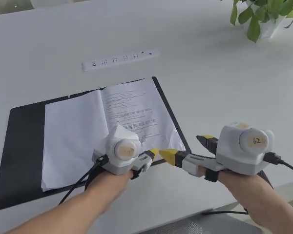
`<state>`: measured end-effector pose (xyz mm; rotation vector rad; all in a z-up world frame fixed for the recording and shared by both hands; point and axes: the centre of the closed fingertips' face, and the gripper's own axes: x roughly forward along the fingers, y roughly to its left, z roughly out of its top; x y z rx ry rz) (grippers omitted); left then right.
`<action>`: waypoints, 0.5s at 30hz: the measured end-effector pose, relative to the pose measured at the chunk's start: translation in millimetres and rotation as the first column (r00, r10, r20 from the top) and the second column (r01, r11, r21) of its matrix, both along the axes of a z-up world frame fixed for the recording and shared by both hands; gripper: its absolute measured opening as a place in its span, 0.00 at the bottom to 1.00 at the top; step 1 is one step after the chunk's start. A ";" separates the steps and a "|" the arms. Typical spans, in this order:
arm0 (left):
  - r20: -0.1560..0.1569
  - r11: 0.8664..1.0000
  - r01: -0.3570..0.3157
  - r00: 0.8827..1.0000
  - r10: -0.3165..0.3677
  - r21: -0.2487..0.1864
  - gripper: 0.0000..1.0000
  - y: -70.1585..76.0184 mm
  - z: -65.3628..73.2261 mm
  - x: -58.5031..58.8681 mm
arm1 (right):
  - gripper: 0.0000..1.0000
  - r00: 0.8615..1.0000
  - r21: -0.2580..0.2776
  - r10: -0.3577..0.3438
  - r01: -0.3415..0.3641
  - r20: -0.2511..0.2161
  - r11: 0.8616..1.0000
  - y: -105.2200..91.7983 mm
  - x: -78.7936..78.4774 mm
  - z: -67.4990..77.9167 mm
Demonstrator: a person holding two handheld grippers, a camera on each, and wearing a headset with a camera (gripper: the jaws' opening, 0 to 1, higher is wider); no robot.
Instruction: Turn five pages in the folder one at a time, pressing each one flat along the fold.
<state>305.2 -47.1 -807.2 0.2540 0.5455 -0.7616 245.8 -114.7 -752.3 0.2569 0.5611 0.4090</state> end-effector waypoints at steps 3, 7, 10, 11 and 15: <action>0.008 1.000 0.009 1.000 -0.009 -0.011 0.49 -1.2 -0.9 -0.6 | 0.72 1.000 0.004 0.000 0.000 -0.001 1.000 -0.1 1.9 -3.2; 0.006 0.999 0.027 1.000 -0.027 -0.023 0.40 -5.7 -1.3 -5.3 | 0.72 1.000 0.006 0.006 -0.006 -0.008 1.000 0.7 3.5 -8.9; 0.013 0.999 0.028 1.000 -0.028 -0.030 0.36 -6.4 -1.4 -6.3 | 0.71 1.000 0.007 0.006 -0.006 -0.010 1.000 0.0 4.8 -10.9; 0.014 0.999 0.028 1.000 -0.027 -0.032 0.36 -6.6 -1.3 -6.7 | 0.71 1.000 0.008 0.005 -0.005 -0.011 1.000 -0.3 5.3 -11.4; 0.020 0.999 0.030 0.999 -0.029 -0.037 0.31 -7.2 -1.2 -7.4 | 0.70 1.000 0.016 0.002 -0.002 -0.008 1.000 -0.6 7.1 -11.8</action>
